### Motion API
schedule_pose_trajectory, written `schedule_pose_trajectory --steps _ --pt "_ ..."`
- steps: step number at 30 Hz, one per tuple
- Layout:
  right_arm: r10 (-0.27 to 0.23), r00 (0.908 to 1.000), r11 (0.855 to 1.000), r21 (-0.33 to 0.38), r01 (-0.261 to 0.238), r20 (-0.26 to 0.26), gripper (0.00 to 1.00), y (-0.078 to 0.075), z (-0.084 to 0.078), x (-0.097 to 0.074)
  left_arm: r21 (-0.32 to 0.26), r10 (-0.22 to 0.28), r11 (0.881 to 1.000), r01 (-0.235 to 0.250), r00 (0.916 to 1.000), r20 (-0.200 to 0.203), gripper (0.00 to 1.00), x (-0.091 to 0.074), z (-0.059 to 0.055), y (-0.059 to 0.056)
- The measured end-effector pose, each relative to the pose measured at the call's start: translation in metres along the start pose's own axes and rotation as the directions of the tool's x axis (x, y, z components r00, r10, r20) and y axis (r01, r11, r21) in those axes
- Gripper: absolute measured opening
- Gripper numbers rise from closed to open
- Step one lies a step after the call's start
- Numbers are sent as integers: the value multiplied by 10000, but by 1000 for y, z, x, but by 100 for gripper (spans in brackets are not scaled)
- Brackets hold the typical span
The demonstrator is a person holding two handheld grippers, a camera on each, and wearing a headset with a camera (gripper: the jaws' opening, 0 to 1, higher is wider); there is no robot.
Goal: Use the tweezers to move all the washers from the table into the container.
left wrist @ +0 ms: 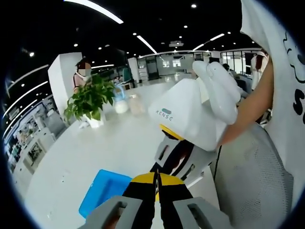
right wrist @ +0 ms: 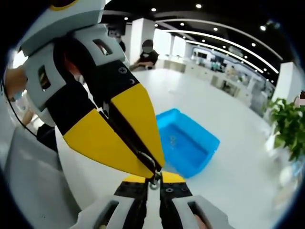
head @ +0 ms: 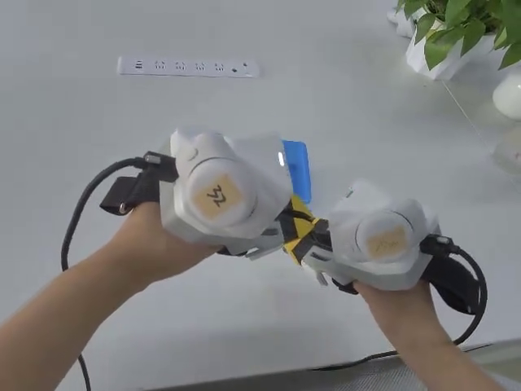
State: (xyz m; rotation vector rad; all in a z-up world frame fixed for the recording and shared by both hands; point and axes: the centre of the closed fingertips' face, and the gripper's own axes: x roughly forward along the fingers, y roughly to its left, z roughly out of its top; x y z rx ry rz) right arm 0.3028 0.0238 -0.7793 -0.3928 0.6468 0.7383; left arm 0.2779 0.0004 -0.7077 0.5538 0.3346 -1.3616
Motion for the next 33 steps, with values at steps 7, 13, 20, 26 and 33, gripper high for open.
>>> schedule_pose_trajectory --steps 7,13,20,26,33 --pt "-205 9990 9992 -322 218 405 4 -16 26 2 328 514 9981 -519 9986 157 0 -9 12 23" --pt "-365 9973 9981 -467 395 636 4 -31 41 11 512 824 9952 -833 9964 188 0 -9 15 43" --pt "-399 9971 9986 -311 420 652 4 -45 43 29 517 1103 9925 -1106 9939 78 0 -1 6 62" --pt "-386 9985 9984 -395 401 383 4 -53 36 44 399 1135 9928 -1129 9934 -142 0 9 -7 72" --pt "-323 9995 9994 91 322 21 4 -58 23 61 -130 1088 9939 -1093 9936 -295 0 22 -24 81"
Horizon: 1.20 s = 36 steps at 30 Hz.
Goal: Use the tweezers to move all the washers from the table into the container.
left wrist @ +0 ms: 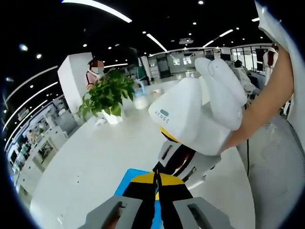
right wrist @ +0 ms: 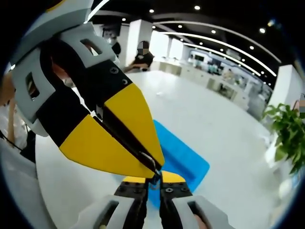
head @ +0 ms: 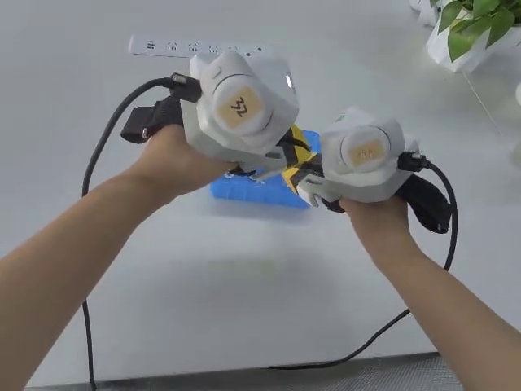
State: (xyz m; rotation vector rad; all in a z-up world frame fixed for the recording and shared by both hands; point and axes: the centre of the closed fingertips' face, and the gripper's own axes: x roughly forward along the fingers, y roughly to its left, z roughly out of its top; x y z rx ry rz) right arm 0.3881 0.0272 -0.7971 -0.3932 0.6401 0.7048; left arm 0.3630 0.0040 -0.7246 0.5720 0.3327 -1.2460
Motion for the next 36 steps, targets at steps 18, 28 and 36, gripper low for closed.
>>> schedule_pose_trajectory --steps 18,28,36 --pt "169 9992 9960 883 -137 -356 5 -3 -9 18 -761 154 9970 -167 9997 -181 0 13 -19 12" --pt "166 9989 9903 1387 -103 -436 7 -1 -9 16 -796 118 9967 -152 9990 -426 0 11 -18 9" --pt "-262 9995 9959 869 247 163 10 1 13 -12 -246 349 9991 -353 9992 -177 0 -20 5 -1"
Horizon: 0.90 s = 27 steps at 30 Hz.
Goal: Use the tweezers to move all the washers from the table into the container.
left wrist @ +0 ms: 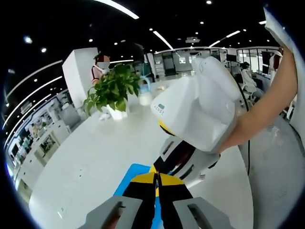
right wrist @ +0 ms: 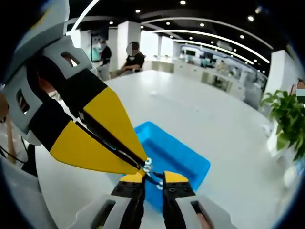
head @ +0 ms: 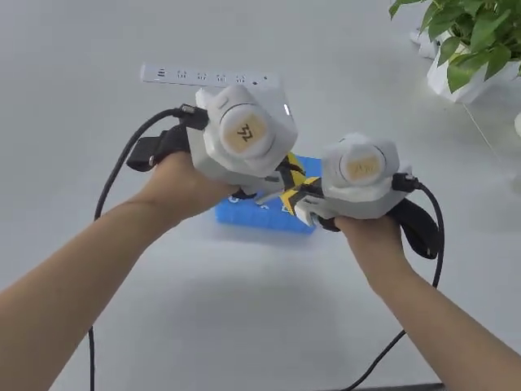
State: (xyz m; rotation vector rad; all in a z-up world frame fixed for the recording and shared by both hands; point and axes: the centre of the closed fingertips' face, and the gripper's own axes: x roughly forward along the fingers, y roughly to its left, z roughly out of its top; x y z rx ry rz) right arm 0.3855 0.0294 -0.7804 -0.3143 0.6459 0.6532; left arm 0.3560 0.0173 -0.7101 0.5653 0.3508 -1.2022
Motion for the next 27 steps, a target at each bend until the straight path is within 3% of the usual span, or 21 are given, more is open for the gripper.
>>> schedule_pose_trajectory --steps 6,9,11,14,18,22,27 --pt "-167 9984 9957 -896 214 537 11 14 11 -31 499 -17 9988 -1 9994 358 0 -28 19 -20" --pt "-297 9980 9904 -1332 368 549 14 20 9 -46 985 -245 9949 213 9992 320 0 -38 23 -34" --pt "-754 9949 9822 -1672 858 676 14 18 6 -56 1229 -272 9921 239 9993 257 0 -42 23 -42" --pt "-800 9949 9823 -1647 890 608 13 26 -3 -62 1194 -374 9923 339 9989 272 0 -43 21 -51" --pt "-961 9952 9847 -1442 979 191 13 36 -27 -65 1117 -691 9915 674 9975 111 0 -37 11 -71" --pt "-942 9955 9889 -1164 927 -74 14 43 -43 -68 1029 -958 9900 965 9953 -119 0 -33 -2 -84" --pt "-764 9963 9951 -657 737 -390 16 53 -64 -66 896 -1232 9876 1291 9900 -691 0 -27 -29 -95"
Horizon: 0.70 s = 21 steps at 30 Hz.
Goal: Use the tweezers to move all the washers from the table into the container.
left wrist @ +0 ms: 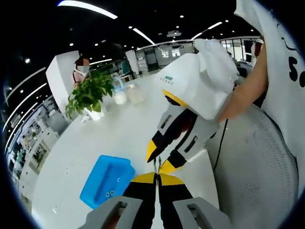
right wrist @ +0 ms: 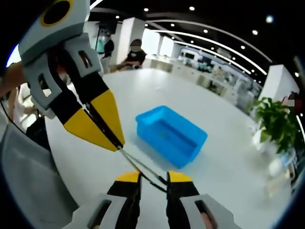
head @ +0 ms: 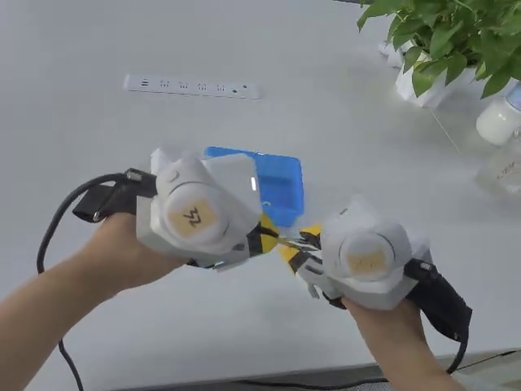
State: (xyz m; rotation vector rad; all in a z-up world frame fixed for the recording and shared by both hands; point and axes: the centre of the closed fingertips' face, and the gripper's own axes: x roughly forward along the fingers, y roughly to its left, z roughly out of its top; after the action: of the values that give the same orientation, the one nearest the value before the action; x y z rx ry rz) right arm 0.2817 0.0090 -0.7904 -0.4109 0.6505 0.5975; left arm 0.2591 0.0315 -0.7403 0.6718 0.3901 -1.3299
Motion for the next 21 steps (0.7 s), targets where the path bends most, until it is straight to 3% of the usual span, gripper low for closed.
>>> schedule_pose_trajectory --steps 6,9,12,15,17,21 --pt "331 9963 9994 -6 -333 -790 16 16 -23 12 -434 -443 9981 433 9988 -222 0 12 -22 -14" --pt "737 9878 9972 184 -719 -1374 17 24 -37 17 -607 -675 9961 646 9966 -465 0 18 -35 -22" --pt "915 9859 9958 129 -906 -1402 17 28 -40 18 -598 -754 9957 712 9945 -720 0 20 -43 -26" --pt "1563 9774 9856 867 -1451 -1420 22 39 -41 18 -717 -936 9936 872 9914 -918 0 23 -52 -32" --pt "1614 9770 9830 1105 -1466 -1395 27 39 -40 16 -748 -960 9933 886 9903 -1009 0 23 -57 -34" --pt "1582 9830 9769 1595 -1421 -929 28 34 -30 2 -998 -1055 9908 917 9841 -1432 0 25 -76 -37"
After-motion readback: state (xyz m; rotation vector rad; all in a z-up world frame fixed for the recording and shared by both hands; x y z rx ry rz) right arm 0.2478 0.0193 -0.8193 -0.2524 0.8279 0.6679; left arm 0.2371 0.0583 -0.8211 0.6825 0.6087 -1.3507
